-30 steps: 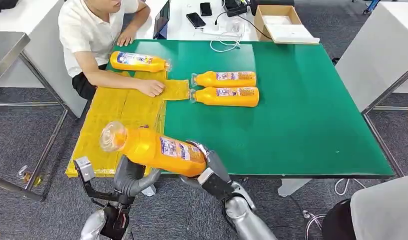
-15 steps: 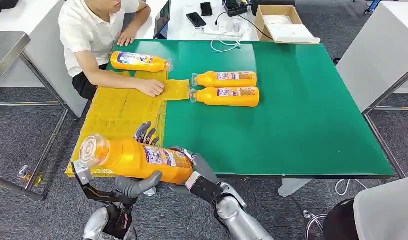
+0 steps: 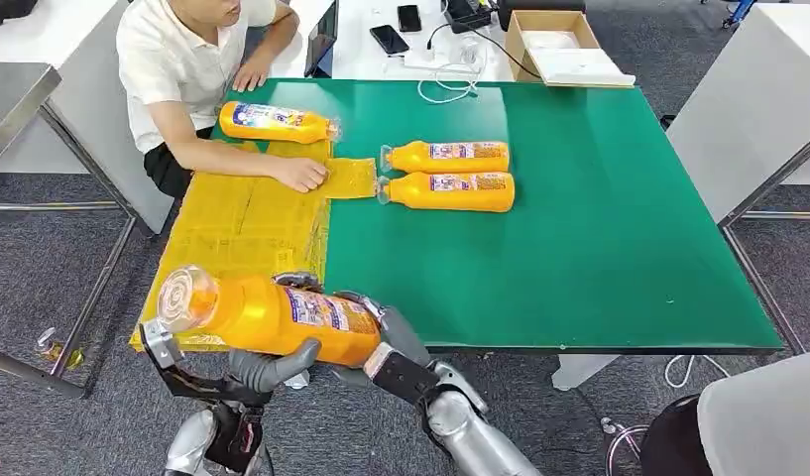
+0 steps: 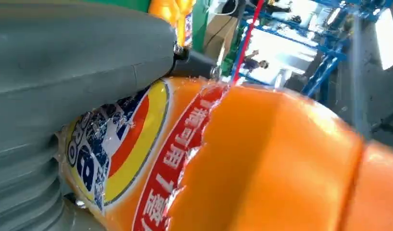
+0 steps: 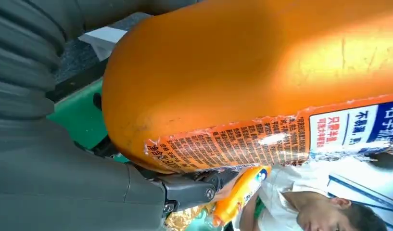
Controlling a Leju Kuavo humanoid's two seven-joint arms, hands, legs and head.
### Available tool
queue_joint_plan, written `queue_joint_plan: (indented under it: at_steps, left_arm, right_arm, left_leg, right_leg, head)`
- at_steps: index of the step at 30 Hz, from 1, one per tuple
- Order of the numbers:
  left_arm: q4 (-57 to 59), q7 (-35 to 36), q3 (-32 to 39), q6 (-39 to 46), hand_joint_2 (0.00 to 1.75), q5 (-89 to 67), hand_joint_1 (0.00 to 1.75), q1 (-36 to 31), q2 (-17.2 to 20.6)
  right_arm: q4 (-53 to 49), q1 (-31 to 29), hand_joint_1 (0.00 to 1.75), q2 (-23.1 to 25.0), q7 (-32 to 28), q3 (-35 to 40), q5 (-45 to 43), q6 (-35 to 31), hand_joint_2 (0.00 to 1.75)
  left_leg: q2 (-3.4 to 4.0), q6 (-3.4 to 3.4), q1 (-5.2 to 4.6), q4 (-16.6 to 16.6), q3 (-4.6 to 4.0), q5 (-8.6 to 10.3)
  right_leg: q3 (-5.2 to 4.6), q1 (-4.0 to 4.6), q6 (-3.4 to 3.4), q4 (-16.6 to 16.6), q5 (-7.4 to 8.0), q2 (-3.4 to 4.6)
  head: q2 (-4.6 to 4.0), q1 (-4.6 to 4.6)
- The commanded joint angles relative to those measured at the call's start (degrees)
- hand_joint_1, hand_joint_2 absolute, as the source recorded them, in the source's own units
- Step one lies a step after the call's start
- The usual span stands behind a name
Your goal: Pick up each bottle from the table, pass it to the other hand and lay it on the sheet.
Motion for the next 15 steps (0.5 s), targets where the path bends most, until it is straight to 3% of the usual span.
queue_joint_plan:
  at_steps: [1,15]
  left_arm:
    - [2.2,0.9,0.1,-0.3,1.75,-0.5,1.75,-0.8,1.6]
    - [2.5,1.3,0.5,1.7,1.75,-2.6,1.75,-0.9,2.1]
  right_arm:
    - [-1.0,0.2,1.75,-0.1,0.2,3.3,-1.2,1.9,1.75]
    - [-1.6,1.0,1.75,-0.4,0.1,1.9,-3.6,3.7,1.75]
  left_leg:
    - [0.06,-0.08,0.04,0.0,0.18,-0.07]
    - [0.08,-0.11,0.06,0.0,0.25,-0.09]
  right_leg:
    - [0.17,0.05,-0.11,0.0,-0.06,0.01]
    - [0.24,0.07,-0.16,0.0,-0.08,0.02]
  head:
    - [0.0,0.0]
    - [0.0,0.0]
